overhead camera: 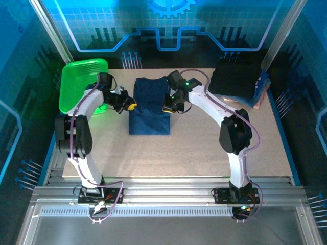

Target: Fold and stack the t-shirts

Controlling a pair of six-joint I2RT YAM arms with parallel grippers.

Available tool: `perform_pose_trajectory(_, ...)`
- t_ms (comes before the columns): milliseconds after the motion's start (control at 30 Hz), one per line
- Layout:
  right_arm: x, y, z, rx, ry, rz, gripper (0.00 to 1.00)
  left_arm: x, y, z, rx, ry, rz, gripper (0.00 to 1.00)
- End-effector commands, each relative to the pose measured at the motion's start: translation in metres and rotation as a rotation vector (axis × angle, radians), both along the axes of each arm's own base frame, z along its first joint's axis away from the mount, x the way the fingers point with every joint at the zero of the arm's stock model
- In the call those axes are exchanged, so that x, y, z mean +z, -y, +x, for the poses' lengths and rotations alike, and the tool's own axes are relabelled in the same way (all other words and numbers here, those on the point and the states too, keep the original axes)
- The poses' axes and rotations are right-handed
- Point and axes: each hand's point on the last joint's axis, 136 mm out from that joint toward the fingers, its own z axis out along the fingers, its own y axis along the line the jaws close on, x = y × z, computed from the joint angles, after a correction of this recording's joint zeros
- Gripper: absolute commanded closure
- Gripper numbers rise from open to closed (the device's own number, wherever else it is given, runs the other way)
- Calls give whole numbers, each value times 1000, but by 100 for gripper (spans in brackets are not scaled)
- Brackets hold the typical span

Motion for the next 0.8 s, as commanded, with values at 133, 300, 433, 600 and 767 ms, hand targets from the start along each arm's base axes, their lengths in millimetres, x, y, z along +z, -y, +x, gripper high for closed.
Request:
perform_pose_trajectory(133,-40,7,33,-8,-81,-21,97,-33,-5,47,-22,-8,-31,96)
perform_pose_trajectory(300,-43,-3,107,-120,-40,208,48,-24,-10,109,57,16,-129,44)
perform_pose_trajectory(433,62,3,165,-137,201,401,32,77,-26,158,135,206,-165,25)
perform_pose_trajectory(600,139,37,113,-43,276,283,26,160,-56,121,173,373,-48,22)
perform_pose_trajectory(767,121,32,18,46,262,246,24,122,-59,33,164,318,36,16)
